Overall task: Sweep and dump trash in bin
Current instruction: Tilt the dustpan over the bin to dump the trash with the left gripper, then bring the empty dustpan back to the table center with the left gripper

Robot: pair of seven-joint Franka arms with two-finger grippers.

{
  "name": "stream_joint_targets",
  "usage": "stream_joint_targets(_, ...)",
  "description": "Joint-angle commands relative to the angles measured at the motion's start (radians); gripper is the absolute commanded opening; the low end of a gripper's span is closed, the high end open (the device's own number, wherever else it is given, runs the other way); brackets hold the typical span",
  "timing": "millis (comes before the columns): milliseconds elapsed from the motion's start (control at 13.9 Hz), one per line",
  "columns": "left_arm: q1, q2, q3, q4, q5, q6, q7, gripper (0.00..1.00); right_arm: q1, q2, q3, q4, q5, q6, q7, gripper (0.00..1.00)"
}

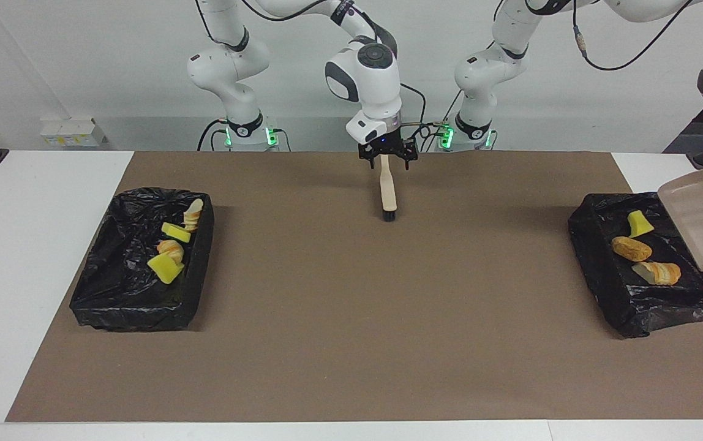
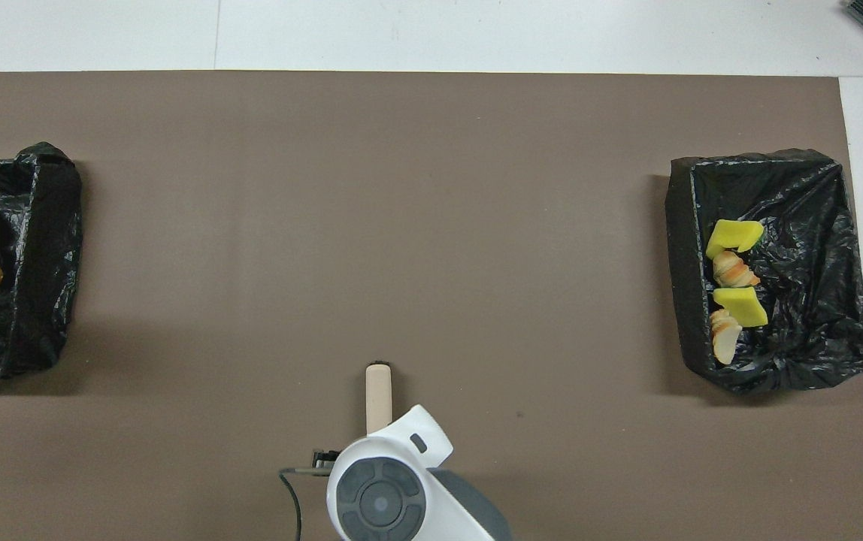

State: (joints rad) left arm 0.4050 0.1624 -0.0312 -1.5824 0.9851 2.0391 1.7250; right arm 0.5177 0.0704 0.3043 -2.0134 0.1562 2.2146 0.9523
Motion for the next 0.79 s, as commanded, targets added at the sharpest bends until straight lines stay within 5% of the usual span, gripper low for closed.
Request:
stream_joint_targets(0, -0.009, -0.061, 0.007, -0.05, 0.06, 0.009, -0.025, 0.0, -0.071, -0.053, 0.006, 0.01, -0.021, -0.056, -0.082, 1.0)
stream_joint_targets(288, -0.08, -0.058, -0.007, -0.048, 0.026, -0.031, -0.1, 0.0, -0.181, -0.134, 0.002, 0.01, -0.027, -0.177, -0.214, 1.0)
stream_joint_targets(575, -0.162, -0.05, -0.007, -0.039, -0.164, -0.057, -0.134, 0.0, -0.352, -0.233, -0.013, 0.019, -0.027, -0.288, -0.4, 1.0)
stream_joint_targets(719, -0.182, -0.055, -0.007, -0.05, -0.303, -0.068, -0.15, 0.0, -0.421, -0.221, -0.028, 0.112, -0.035, -0.387, -0.492, 1.0)
